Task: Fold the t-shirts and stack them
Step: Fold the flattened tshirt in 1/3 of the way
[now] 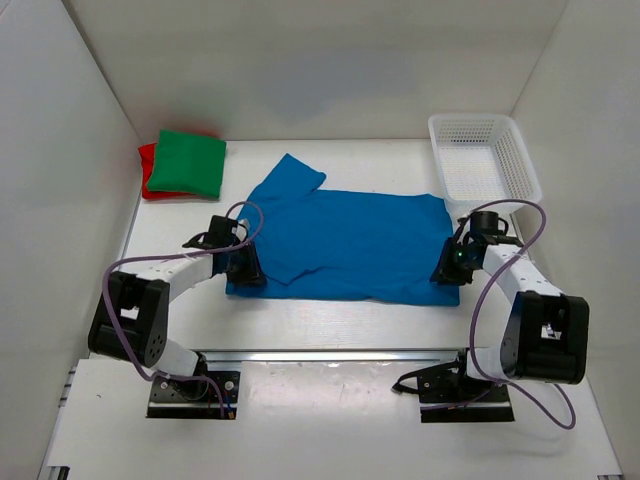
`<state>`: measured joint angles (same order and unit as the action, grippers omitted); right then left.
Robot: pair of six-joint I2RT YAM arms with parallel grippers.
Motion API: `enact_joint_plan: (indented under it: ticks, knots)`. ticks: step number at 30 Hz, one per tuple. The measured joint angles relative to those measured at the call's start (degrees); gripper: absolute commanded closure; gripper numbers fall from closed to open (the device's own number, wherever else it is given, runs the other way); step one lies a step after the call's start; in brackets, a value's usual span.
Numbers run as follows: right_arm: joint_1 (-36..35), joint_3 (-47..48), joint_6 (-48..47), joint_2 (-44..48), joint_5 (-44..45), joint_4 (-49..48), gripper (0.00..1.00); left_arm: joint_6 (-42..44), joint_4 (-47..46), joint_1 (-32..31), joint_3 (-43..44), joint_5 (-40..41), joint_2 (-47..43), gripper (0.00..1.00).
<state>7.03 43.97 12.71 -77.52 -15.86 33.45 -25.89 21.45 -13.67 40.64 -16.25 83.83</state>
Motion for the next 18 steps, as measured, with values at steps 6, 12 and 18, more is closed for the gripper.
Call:
enact_joint_plan:
  ticks: [6, 12, 18]
  knots:
    - [-3.58, -0.81, -1.49, -0.09, -3.30, 2.32, 1.00, 1.44, -0.04, -0.28, 0.02, 1.97, 1.09, 0.70]
    - [-6.45, -1.22, -1.97, 0.20, -4.11, 5.51, 1.00, 3.80, 1.64, 0.31, 0.61, 5.49, 0.96, 0.72]
    - [-4.17, -1.99, -2.27, 3.52, -0.66, 7.32, 0.82, 6.21, 3.82, 1.44, 1.31, 9.55, 0.61, 0.73]
